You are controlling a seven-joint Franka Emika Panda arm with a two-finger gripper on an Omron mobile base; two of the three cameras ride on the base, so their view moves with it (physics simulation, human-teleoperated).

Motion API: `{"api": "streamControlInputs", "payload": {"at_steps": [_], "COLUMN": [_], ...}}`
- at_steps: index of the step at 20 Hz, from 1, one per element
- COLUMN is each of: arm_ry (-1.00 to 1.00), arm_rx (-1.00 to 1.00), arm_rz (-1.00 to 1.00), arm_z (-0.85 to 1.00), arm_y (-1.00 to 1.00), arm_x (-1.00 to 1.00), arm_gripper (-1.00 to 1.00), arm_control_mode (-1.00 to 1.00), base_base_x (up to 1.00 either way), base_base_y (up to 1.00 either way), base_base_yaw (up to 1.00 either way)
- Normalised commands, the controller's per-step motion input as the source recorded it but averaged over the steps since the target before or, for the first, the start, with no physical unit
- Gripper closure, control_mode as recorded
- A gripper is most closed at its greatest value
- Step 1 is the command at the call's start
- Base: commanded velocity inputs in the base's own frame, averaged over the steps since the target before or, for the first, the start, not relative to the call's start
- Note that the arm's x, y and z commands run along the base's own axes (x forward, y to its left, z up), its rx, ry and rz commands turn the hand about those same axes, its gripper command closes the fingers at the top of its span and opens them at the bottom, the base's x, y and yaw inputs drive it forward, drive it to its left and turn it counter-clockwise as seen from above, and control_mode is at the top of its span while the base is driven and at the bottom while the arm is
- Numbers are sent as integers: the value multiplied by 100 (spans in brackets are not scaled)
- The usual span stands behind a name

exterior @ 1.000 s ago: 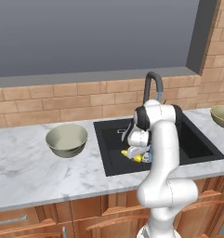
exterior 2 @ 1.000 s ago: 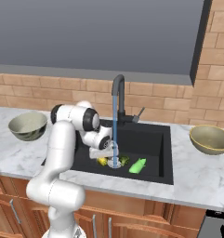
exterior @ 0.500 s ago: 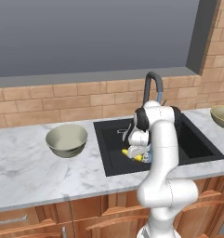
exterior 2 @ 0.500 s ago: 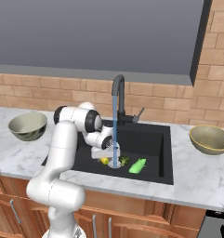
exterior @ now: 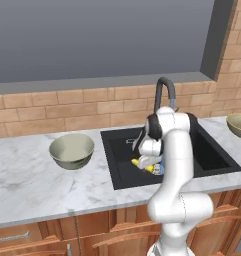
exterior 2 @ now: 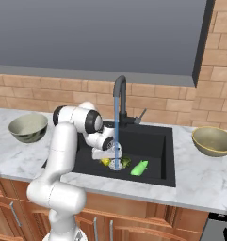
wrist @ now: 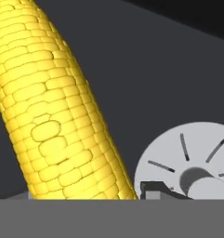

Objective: Pick the corns from the sink and place them in one bowl. Place the broccoli in the other bowl. Then turn off the sink faucet.

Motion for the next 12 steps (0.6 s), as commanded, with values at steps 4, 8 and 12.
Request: {"api": "streamControlInputs", "payload": {"at_steps": [4, 8, 12], "arm_ry": [-27, -27, -29], "arm_rx": [0, 0, 1], "arm_rz": [0, 0, 0], "arm_z": [47, 63, 75], "arm_y": [16, 22, 5], "arm_x": [-45, -40, -42], "arm_gripper": [100, 100, 100], "arm_control_mode": [-100, -100, -100], "base_base_x": [0, 0, 0], "base_base_y": [0, 0, 0], "base_base_yaw": [0, 0, 0]}}
